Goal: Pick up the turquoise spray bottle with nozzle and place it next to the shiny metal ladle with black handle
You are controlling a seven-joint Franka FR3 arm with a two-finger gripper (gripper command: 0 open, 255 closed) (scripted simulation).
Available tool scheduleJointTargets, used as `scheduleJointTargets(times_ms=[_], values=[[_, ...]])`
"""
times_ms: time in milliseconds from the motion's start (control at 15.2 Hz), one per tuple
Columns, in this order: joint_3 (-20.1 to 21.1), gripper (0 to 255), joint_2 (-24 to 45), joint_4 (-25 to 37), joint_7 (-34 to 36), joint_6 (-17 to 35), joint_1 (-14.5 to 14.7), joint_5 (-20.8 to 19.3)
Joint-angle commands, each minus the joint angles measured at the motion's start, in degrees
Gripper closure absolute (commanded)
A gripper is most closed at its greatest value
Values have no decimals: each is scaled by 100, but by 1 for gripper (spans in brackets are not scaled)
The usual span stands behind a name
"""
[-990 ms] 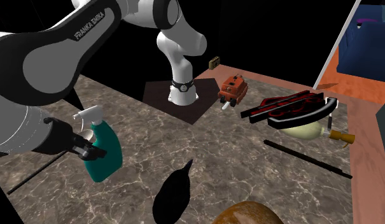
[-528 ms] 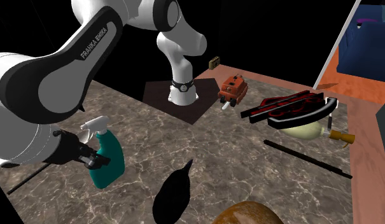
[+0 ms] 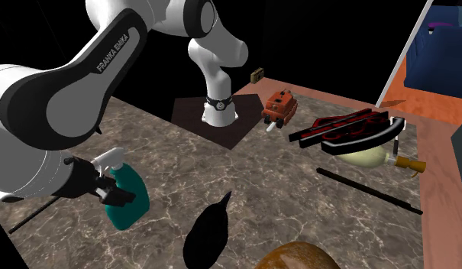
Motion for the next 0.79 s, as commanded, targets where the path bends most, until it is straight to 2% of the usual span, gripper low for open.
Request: scheduleJointTargets(times_ms=[0, 198, 462, 726], values=[[0, 0, 0, 0, 0, 0, 0, 0], [0, 0, 0, 0, 0, 0, 0, 0], [30, 0, 681, 1816, 86, -1127, -152, 28], [32, 0, 683, 1820, 87, -1129, -153, 27]])
